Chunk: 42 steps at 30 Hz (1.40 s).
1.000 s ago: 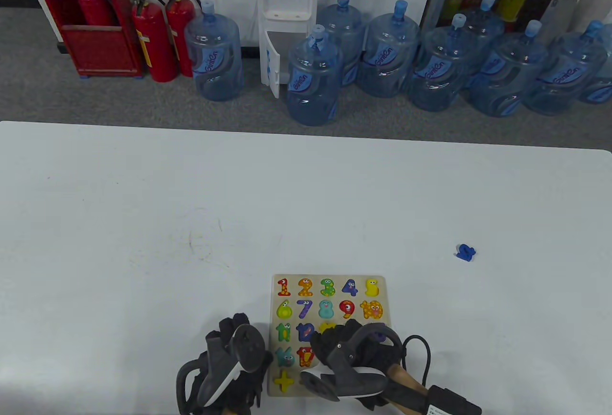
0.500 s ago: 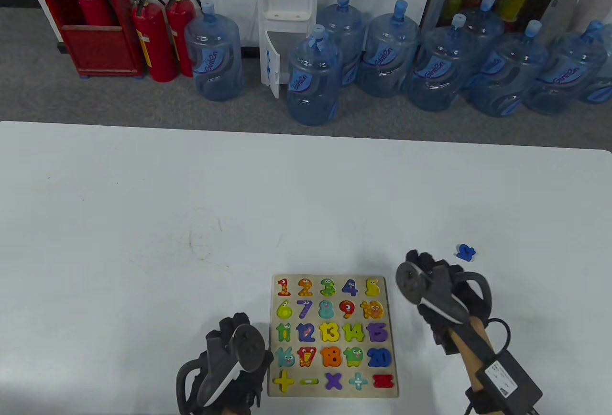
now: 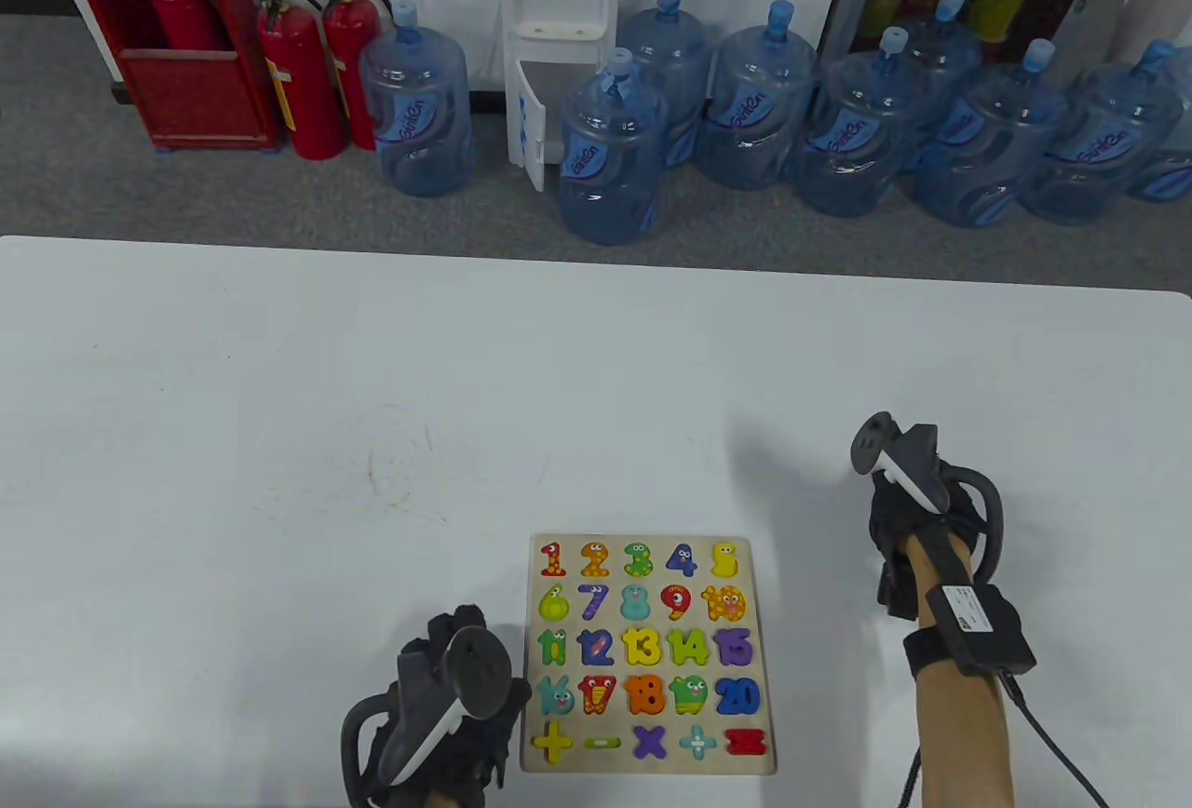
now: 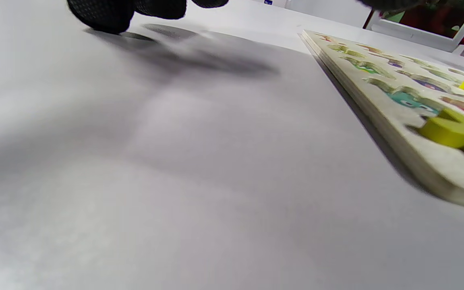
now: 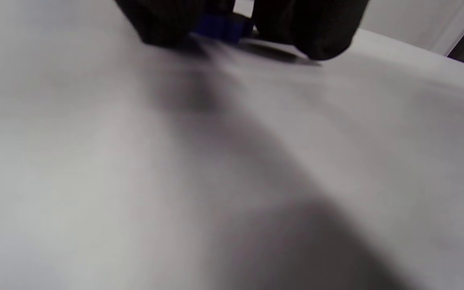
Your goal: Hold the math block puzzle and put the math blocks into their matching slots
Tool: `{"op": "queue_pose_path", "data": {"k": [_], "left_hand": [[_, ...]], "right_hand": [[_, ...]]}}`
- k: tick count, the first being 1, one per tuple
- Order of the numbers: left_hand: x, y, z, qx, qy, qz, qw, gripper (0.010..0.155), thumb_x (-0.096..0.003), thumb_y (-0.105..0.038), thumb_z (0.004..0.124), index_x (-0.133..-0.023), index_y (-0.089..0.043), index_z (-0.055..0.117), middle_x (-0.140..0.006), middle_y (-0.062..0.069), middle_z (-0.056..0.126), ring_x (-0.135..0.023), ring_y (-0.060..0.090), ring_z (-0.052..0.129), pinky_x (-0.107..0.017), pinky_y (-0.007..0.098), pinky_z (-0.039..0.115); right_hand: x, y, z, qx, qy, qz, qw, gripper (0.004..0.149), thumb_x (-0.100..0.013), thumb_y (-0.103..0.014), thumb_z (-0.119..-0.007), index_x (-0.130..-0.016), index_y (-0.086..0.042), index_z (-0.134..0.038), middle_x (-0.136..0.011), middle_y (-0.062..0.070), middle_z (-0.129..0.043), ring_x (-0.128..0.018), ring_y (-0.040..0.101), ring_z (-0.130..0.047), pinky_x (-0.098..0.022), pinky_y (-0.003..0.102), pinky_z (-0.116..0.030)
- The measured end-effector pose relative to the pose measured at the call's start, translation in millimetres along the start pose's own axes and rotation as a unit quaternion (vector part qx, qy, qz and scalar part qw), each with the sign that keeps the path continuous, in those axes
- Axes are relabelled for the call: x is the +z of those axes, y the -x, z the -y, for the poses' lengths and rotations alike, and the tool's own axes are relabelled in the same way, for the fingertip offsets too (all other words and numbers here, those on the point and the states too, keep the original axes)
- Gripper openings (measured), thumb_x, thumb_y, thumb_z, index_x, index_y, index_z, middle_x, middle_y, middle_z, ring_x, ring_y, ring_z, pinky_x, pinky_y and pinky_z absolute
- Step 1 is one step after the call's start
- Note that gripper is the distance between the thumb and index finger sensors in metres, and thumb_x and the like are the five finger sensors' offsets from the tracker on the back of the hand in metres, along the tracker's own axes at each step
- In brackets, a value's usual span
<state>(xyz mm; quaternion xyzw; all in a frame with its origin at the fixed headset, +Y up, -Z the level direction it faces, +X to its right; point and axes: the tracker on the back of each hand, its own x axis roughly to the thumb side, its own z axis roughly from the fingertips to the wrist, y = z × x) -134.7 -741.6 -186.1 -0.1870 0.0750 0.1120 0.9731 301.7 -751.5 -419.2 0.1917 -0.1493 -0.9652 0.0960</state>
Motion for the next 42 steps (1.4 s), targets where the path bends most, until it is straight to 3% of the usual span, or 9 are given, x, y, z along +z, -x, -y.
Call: {"op": "queue_pose_path", "data": {"k": [2,10,19,22,29,32,34,39,42], "left_hand": [[0.4,-1.0,0.0,-0.001,0.001,0.005,1.000,0.084,-0.0422,-0.057,0.060,-0.109,-0.023,0.023,-0.115,0.008,0.029,-0.109,0.044,0.042,-0.075,0.061,0.058],[1.9,-4.9,1.2,-0.005,0.005,0.015,1.000,0.084,-0.0422,-0.057,0.060,-0.109,-0.023,0.024,-0.114,0.008,0.029,-0.109,0.045,0.043,-0.075,0.062,0.057],[2.0,-9.6,2.0,-0.005,0.008,0.034,0.999,0.084,-0.0424,-0.058,0.060,-0.109,-0.022,0.023,-0.115,0.008,0.029,-0.109,0.045,0.042,-0.075,0.061,0.057],[2.3,-12.5,1.9,-0.006,0.013,0.043,0.999,0.084,-0.0425,-0.058,0.060,-0.109,-0.023,0.023,-0.115,0.008,0.029,-0.109,0.044,0.043,-0.075,0.061,0.058],[0.3,-13.1,2.5,-0.002,0.015,0.049,0.999,0.084,-0.0425,-0.058,0.059,-0.109,-0.023,0.023,-0.115,0.008,0.029,-0.109,0.044,0.042,-0.075,0.061,0.058],[1.2,-11.1,1.9,-0.001,0.010,0.045,0.999,0.084,-0.0424,-0.058,0.059,-0.109,-0.022,0.023,-0.115,0.008,0.029,-0.108,0.045,0.043,-0.075,0.061,0.058],[3.1,-9.9,1.1,0.009,0.004,0.047,0.999,0.084,-0.0423,-0.058,0.060,-0.109,-0.022,0.023,-0.114,0.008,0.029,-0.108,0.045,0.043,-0.074,0.061,0.058],[4.1,-10.7,0.9,0.006,0.002,0.051,0.999,0.084,-0.0424,-0.057,0.060,-0.109,-0.022,0.023,-0.114,0.009,0.029,-0.108,0.045,0.043,-0.074,0.061,0.058],[4.7,-10.7,1.0,0.006,0.003,0.051,0.999,0.084,-0.0422,-0.057,0.060,-0.109,-0.022,0.024,-0.114,0.012,0.029,-0.108,0.045,0.043,-0.074,0.061,0.058]], "right_hand": [[6.7,-2.4,1.6,0.016,0.039,0.011,0.999,0.062,-0.033,-0.025,-0.075,-0.091,-0.033,-0.057,-0.101,-0.003,-0.054,-0.087,0.030,-0.069,-0.056,0.036,-0.073],[68.4,-17.8,-6.2,0.121,0.084,0.123,0.981,0.063,-0.025,-0.036,-0.082,-0.086,-0.020,-0.074,-0.083,0.011,-0.083,-0.058,0.024,-0.100,-0.039,0.029,-0.088],[176.4,-30.5,-38.3,0.207,0.097,0.231,0.946,0.069,-0.025,-0.042,-0.077,-0.086,-0.010,-0.072,-0.073,0.018,-0.089,-0.048,0.021,-0.106,-0.029,0.028,-0.092],[206.9,-31.1,-49.1,0.203,0.135,0.254,0.936,0.068,-0.026,-0.043,-0.074,-0.085,-0.009,-0.074,-0.071,0.018,-0.091,-0.046,0.022,-0.106,-0.028,0.029,-0.091],[207.7,-24.0,-46.5,0.162,0.154,0.242,0.944,0.067,-0.025,-0.046,-0.073,-0.083,-0.012,-0.078,-0.068,0.018,-0.093,-0.044,0.022,-0.105,-0.027,0.030,-0.090],[208.5,-18.6,-42.7,0.146,0.151,0.248,0.946,0.067,-0.025,-0.047,-0.072,-0.085,-0.017,-0.077,-0.080,0.013,-0.088,-0.054,0.024,-0.103,-0.032,0.032,-0.089],[209.9,-13.7,-36.7,0.117,0.142,0.259,0.948,0.063,-0.026,-0.042,-0.076,-0.085,-0.019,-0.077,-0.083,0.010,-0.086,-0.059,0.024,-0.102,-0.035,0.033,-0.088],[214.8,-10.8,-36.2,0.105,0.107,0.306,0.940,0.078,-0.017,-0.036,-0.093,-0.091,-0.023,-0.069,-0.091,0.007,-0.077,-0.069,0.025,-0.097,-0.042,0.034,-0.086],[212.1,-16.0,-41.6,0.095,0.111,0.314,0.938,0.075,-0.016,-0.027,-0.093,-0.088,-0.024,-0.070,-0.085,0.006,-0.077,-0.064,0.023,-0.093,-0.044,0.033,-0.083]]}}
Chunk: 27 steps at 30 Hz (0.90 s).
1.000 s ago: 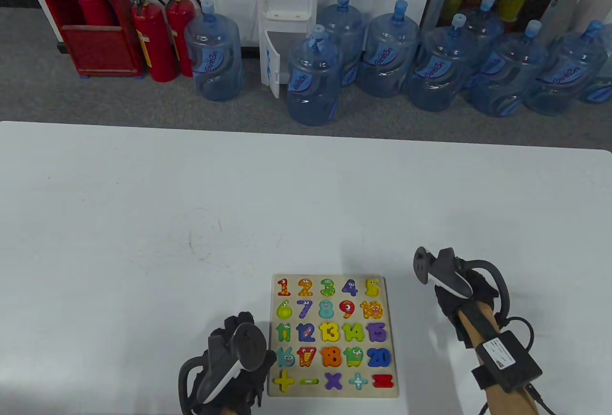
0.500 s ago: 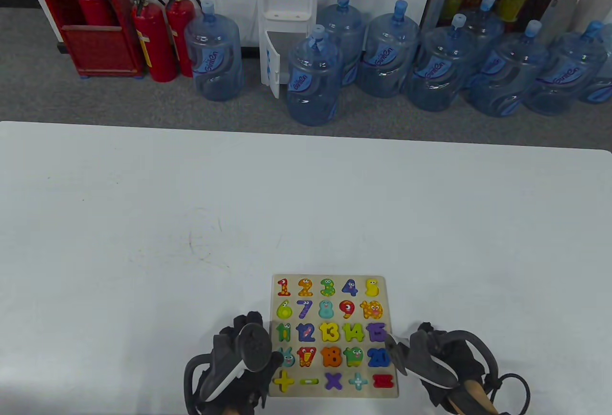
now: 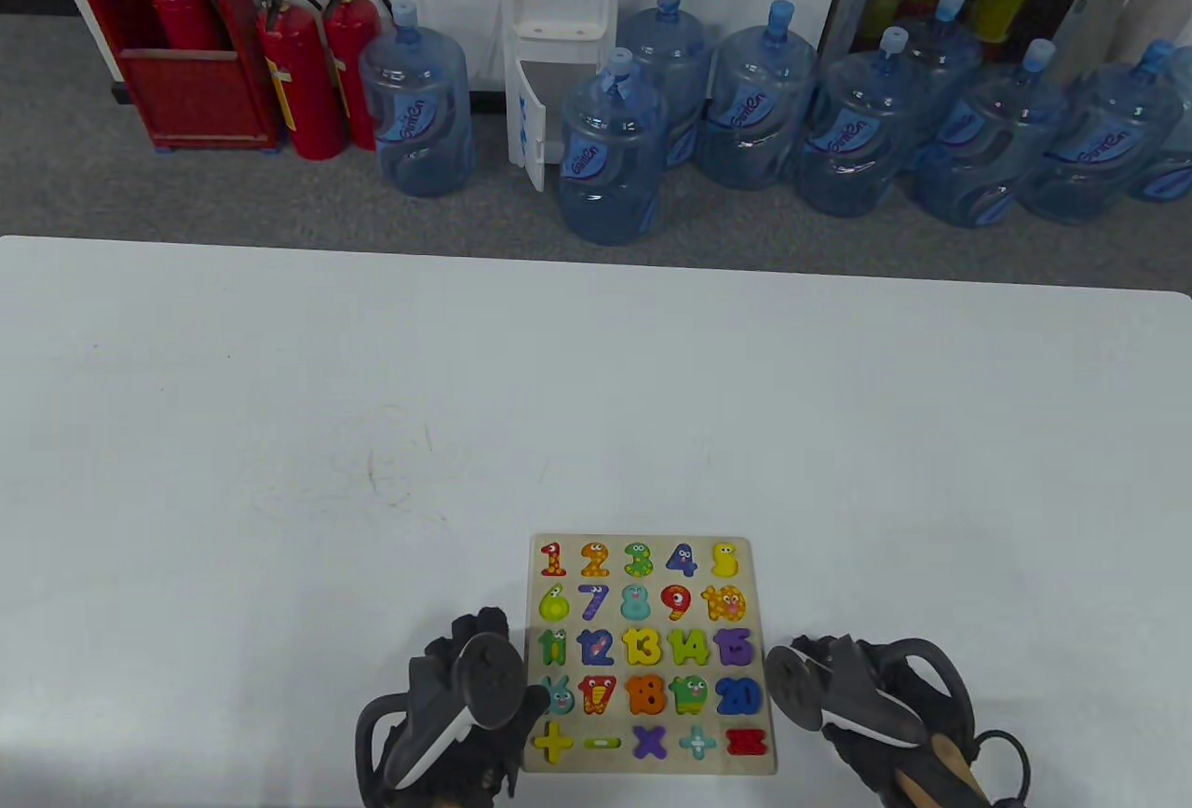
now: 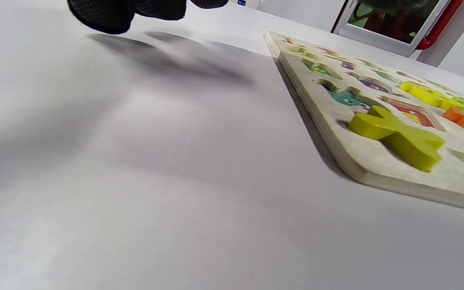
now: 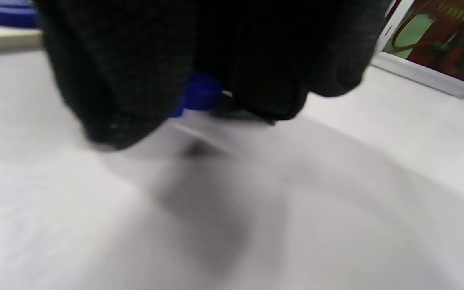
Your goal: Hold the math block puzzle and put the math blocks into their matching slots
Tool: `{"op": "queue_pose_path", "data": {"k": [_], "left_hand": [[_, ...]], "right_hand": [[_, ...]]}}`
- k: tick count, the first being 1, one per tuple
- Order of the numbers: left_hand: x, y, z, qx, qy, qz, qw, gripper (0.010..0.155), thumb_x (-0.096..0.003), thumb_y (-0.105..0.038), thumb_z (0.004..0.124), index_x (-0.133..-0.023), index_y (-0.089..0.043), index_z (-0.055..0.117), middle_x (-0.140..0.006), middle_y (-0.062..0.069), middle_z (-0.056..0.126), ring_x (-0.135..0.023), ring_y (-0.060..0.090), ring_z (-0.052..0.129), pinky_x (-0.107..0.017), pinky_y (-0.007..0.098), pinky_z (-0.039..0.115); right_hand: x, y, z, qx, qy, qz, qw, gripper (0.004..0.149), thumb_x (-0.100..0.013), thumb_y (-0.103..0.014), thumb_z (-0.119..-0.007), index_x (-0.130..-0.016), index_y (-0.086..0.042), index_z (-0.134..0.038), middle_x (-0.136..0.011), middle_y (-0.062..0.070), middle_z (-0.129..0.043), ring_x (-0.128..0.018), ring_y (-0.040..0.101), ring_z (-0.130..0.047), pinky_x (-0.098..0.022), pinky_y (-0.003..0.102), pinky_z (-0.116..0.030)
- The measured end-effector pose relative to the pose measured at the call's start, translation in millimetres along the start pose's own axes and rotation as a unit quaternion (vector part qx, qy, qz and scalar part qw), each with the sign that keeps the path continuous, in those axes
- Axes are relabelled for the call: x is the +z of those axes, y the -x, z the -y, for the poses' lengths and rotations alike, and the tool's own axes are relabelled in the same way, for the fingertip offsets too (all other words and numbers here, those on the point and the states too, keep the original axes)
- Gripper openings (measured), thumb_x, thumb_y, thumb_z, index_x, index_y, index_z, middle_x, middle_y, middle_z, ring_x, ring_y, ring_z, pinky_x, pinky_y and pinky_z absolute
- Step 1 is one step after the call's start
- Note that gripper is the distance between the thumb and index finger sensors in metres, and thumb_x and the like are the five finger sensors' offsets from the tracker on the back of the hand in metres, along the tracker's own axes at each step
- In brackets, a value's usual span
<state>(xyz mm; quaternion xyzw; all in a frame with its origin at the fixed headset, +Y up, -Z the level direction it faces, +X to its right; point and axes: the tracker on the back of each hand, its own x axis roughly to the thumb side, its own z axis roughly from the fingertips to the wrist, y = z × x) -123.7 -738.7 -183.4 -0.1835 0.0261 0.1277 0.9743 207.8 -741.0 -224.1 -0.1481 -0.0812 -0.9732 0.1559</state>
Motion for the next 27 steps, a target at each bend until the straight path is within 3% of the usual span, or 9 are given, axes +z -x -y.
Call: {"op": "queue_pose_path", "data": {"k": [9,22,27], "left_hand": [[0.1,0.3,0.0,0.000,-0.001,-0.001,1.000,0.084,-0.0423,-0.057,0.060,-0.109,-0.022,0.024,-0.114,0.008,0.029,-0.108,0.045,0.043,-0.074,0.061,0.058],[0.5,0.8,-0.2,0.003,-0.001,0.000,1.000,0.084,-0.0423,-0.057,0.060,-0.109,-0.022,0.024,-0.114,0.008,0.029,-0.108,0.045,0.043,-0.074,0.061,0.058],[0.7,1.4,-0.1,0.003,-0.002,-0.003,1.000,0.084,-0.0422,-0.057,0.060,-0.109,-0.022,0.024,-0.114,0.012,0.029,-0.108,0.045,0.043,-0.074,0.061,0.058]], "right_hand": [[-0.8,0.0,-2.2,-0.039,0.025,0.011,0.999,0.070,-0.022,-0.030,-0.085,-0.089,-0.026,-0.068,-0.085,0.005,-0.075,-0.061,0.018,-0.091,-0.049,0.034,-0.079],[-0.5,-5.2,-0.6,-0.004,0.024,0.010,1.000,0.068,-0.024,-0.030,-0.079,-0.091,-0.026,-0.065,-0.087,0.004,-0.073,-0.062,0.017,-0.091,-0.051,0.036,-0.078],[-6.0,1.6,-3.5,0.016,0.023,-0.026,0.999,0.067,-0.026,-0.028,-0.077,-0.091,-0.029,-0.063,-0.091,0.003,-0.069,-0.066,0.018,-0.089,-0.055,0.038,-0.075]]}}
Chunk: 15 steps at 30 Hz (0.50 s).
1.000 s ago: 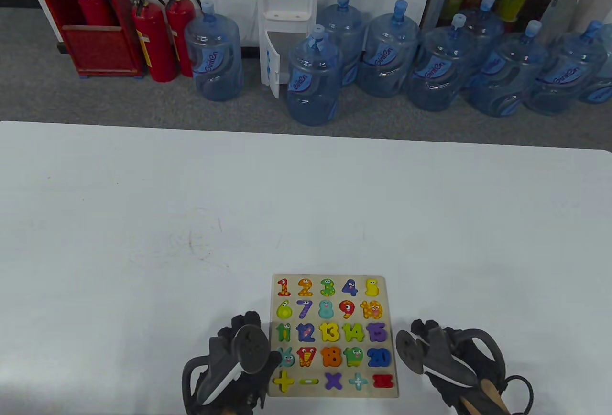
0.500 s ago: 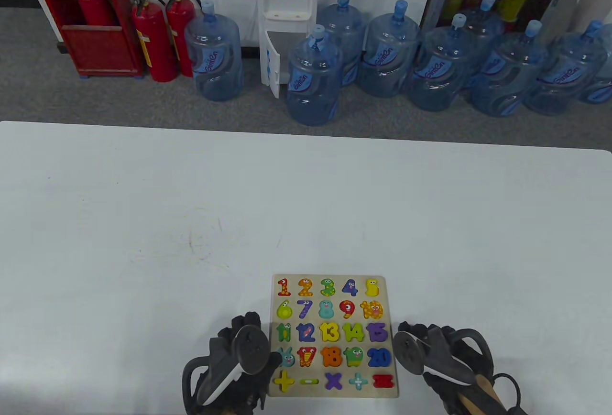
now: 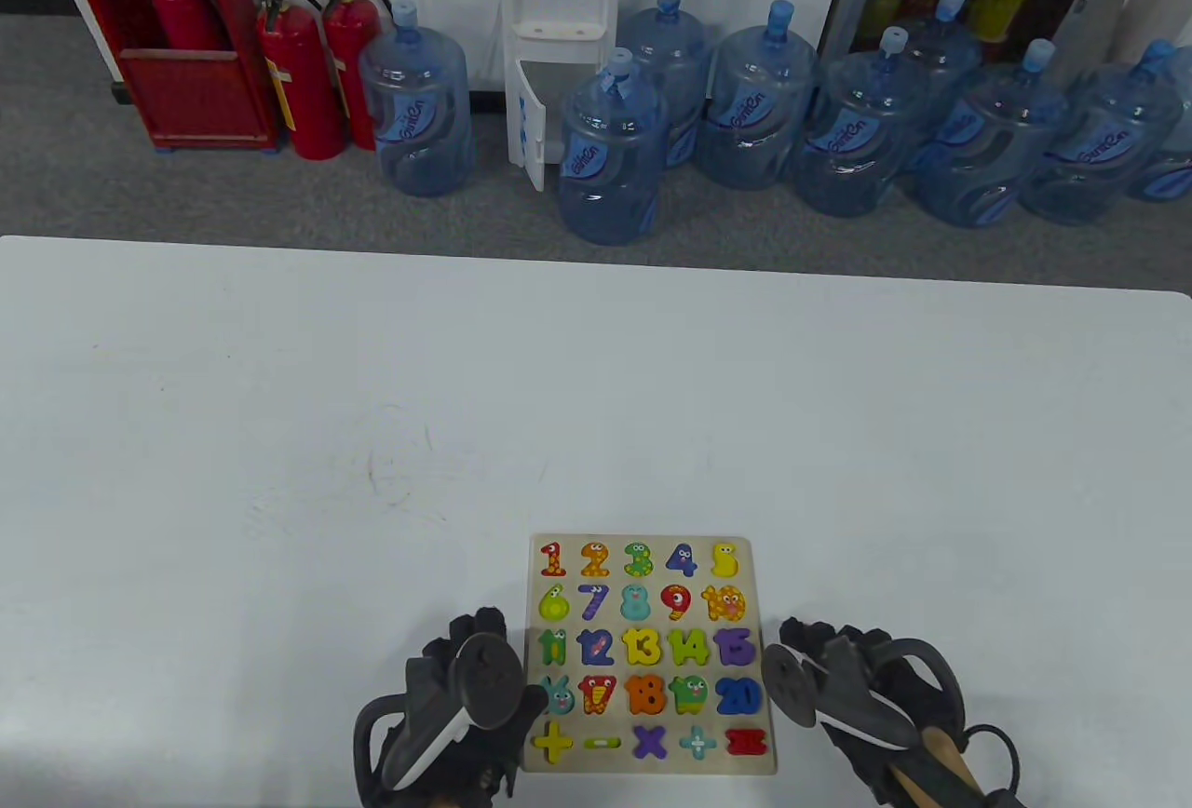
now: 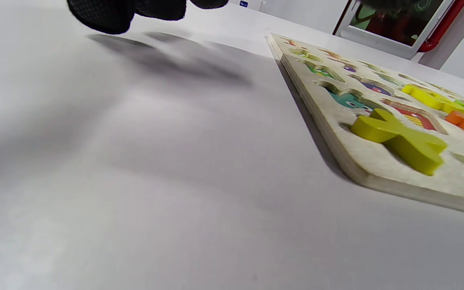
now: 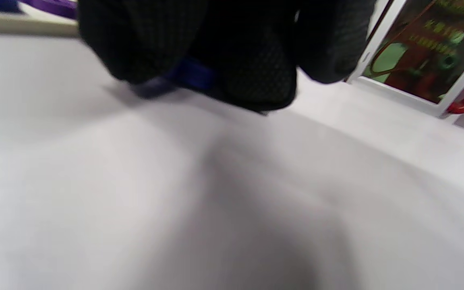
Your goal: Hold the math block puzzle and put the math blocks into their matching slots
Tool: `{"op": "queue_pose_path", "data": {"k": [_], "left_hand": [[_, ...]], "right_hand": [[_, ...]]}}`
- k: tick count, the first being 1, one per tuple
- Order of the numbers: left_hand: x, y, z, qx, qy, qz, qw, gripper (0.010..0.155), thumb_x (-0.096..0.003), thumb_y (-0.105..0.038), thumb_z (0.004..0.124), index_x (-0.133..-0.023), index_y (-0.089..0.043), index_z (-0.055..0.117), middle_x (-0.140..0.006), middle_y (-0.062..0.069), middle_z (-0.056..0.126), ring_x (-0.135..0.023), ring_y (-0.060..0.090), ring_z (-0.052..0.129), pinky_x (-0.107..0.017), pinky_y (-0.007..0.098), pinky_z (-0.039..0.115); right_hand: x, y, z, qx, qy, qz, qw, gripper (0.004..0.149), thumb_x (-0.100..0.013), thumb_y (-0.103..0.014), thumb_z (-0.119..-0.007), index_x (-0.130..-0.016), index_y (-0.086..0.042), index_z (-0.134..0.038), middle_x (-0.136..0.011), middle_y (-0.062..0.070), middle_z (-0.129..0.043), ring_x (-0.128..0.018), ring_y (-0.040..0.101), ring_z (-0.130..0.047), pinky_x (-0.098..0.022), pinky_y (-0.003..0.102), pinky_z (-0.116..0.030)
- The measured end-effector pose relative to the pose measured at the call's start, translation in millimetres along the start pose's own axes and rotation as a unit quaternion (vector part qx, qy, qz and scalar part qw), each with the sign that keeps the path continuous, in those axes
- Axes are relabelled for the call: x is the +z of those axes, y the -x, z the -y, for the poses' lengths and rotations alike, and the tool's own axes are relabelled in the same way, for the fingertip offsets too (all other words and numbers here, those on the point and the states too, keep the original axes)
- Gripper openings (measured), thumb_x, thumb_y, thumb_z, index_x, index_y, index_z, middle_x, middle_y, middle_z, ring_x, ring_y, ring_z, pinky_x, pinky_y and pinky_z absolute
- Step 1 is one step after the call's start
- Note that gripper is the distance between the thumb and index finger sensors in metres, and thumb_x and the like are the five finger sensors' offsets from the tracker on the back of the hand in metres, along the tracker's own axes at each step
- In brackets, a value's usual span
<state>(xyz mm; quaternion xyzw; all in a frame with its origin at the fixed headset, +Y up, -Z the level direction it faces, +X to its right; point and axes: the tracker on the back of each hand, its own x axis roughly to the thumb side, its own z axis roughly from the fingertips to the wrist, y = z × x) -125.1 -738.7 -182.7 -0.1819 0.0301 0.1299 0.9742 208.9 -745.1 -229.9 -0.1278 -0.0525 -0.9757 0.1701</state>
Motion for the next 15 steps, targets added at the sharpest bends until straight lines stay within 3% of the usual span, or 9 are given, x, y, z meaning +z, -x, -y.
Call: {"op": "queue_pose_path", "data": {"k": [15], "left_hand": [[0.7,9.6,-1.5,0.007,-0.009,-0.034,0.999,0.083,-0.0421,-0.057,0.060,-0.109,-0.022,0.024,-0.114,0.011,0.030,-0.108,0.045,0.044,-0.074,0.061,0.059]], "right_hand": [[-8.9,24.2,6.9,-0.096,-0.018,0.033,0.995,0.062,-0.029,-0.024,-0.071,-0.090,-0.031,-0.065,-0.091,0.001,-0.074,-0.065,0.018,-0.093,-0.053,0.038,-0.078]]}}
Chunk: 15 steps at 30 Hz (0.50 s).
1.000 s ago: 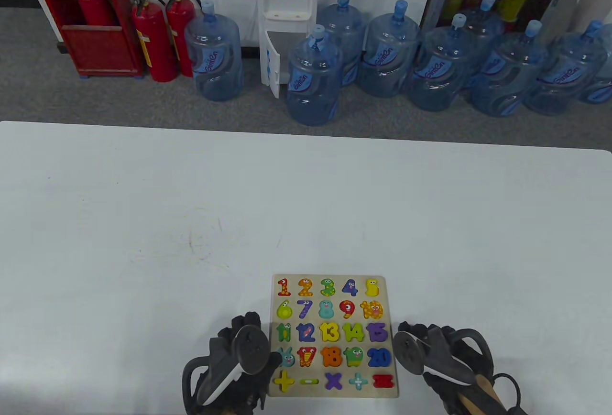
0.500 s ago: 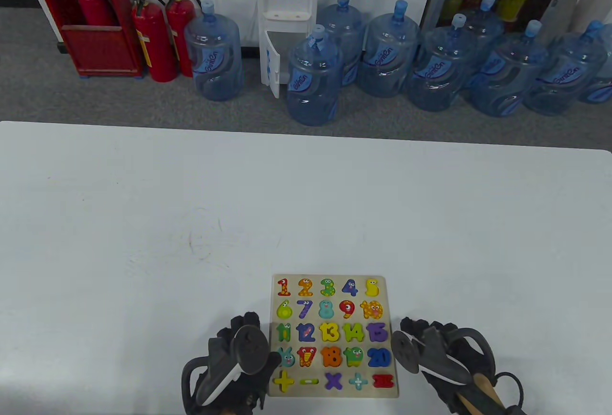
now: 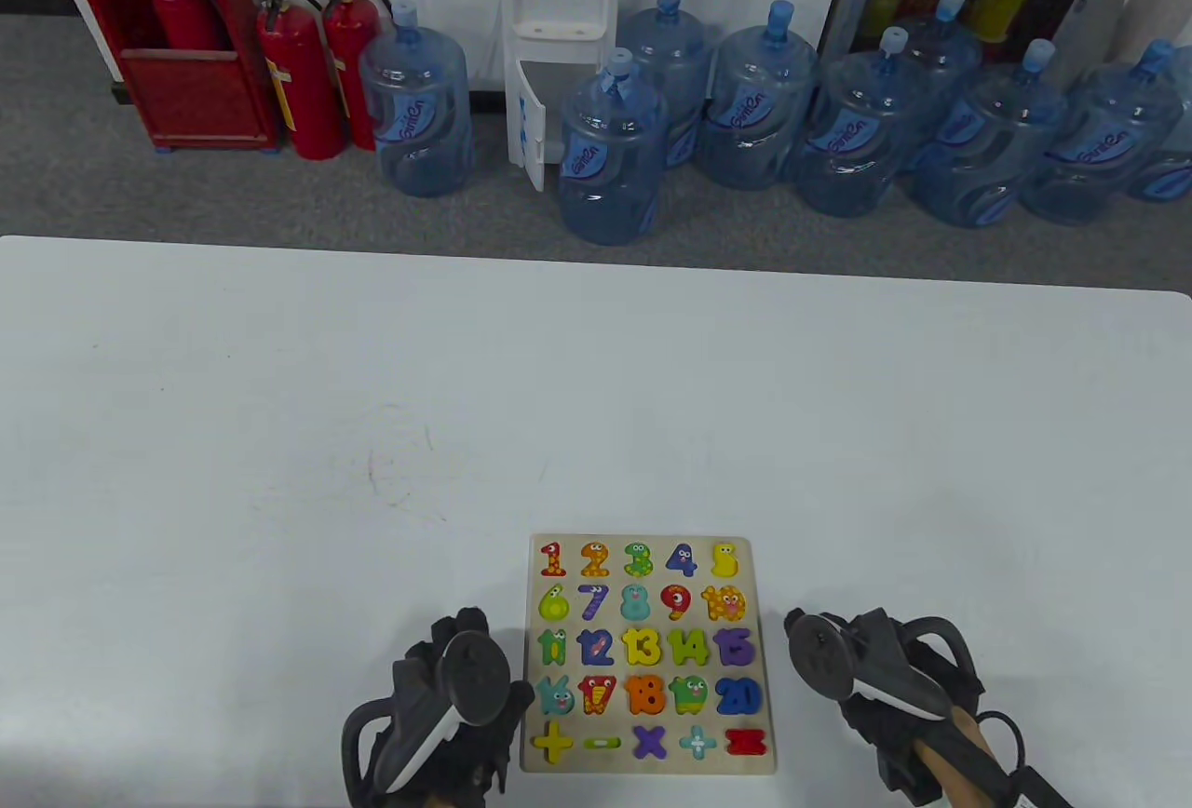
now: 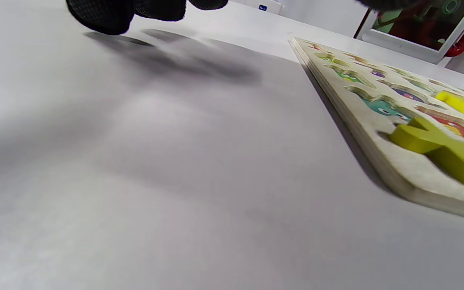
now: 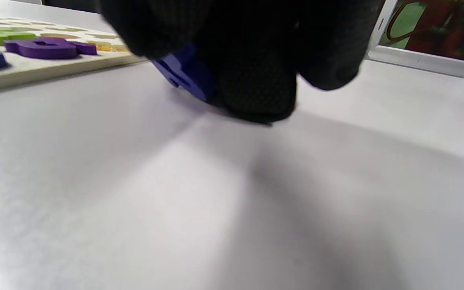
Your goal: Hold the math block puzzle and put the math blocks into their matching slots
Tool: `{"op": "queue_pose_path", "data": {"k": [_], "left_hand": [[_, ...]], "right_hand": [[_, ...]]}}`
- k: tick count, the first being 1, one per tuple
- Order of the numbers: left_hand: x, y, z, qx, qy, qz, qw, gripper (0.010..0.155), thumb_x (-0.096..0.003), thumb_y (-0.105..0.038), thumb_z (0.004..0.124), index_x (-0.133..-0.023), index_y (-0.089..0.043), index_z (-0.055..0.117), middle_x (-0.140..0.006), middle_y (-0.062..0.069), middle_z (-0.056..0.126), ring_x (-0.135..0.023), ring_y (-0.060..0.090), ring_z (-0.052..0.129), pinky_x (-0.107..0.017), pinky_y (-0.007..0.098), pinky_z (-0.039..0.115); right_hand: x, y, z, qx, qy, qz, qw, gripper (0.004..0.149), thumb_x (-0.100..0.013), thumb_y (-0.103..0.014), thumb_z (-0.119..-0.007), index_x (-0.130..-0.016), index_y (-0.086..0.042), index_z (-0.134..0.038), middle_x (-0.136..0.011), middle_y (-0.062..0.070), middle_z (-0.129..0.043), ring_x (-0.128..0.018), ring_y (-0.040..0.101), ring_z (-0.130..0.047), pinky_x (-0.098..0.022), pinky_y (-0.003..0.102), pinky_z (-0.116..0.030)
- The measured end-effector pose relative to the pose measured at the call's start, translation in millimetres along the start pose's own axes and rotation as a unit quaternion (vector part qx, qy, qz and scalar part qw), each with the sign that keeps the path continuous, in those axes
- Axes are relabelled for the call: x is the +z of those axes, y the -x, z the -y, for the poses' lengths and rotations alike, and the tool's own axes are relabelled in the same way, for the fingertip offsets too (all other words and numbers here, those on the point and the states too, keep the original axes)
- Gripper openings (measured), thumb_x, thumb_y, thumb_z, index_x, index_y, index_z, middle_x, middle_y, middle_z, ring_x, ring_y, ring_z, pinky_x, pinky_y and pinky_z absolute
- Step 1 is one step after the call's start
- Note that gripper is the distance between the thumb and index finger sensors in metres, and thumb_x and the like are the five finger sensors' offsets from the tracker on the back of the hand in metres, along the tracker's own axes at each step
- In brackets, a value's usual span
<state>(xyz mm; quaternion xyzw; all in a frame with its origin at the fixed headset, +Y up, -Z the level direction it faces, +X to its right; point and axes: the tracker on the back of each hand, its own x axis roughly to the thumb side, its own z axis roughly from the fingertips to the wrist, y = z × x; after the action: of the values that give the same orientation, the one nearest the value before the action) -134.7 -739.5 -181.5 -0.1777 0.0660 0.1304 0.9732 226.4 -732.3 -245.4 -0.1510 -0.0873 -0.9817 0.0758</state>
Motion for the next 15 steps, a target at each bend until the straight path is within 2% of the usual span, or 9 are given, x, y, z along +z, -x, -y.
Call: {"op": "queue_pose_path", "data": {"k": [9,13,15], "left_hand": [[-0.4,-1.6,0.2,-0.004,0.001,0.009,1.000,0.083,-0.0421,-0.057,0.060,-0.109,-0.022,0.024,-0.114,0.012,0.030,-0.108,0.045,0.044,-0.074,0.061,0.059],[0.2,-4.1,0.0,-0.004,0.001,0.019,1.000,0.083,-0.0421,-0.057,0.060,-0.109,-0.022,0.024,-0.114,0.008,0.030,-0.108,0.045,0.044,-0.074,0.061,0.059],[-0.1,-4.9,-0.2,-0.002,0.004,0.024,1.000,0.083,-0.0423,-0.057,0.060,-0.109,-0.022,0.024,-0.114,0.008,0.030,-0.108,0.044,0.043,-0.074,0.061,0.058]], "right_hand": [[-4.1,5.6,3.7,-0.034,0.012,-0.012,0.999,0.056,-0.030,-0.019,-0.073,-0.085,-0.028,-0.075,-0.083,0.001,-0.084,-0.058,0.017,-0.098,-0.049,0.037,-0.082],[1.1,10.2,10.7,-0.071,0.001,0.002,0.997,0.053,-0.028,-0.022,-0.079,-0.081,-0.025,-0.082,-0.075,0.003,-0.094,-0.048,0.015,-0.103,-0.043,0.036,-0.086],[3.0,15.1,9.5,-0.089,-0.024,-0.001,0.996,0.052,-0.027,-0.023,-0.080,-0.079,-0.025,-0.085,-0.072,0.003,-0.096,-0.045,0.015,-0.103,-0.041,0.035,-0.086]]}}
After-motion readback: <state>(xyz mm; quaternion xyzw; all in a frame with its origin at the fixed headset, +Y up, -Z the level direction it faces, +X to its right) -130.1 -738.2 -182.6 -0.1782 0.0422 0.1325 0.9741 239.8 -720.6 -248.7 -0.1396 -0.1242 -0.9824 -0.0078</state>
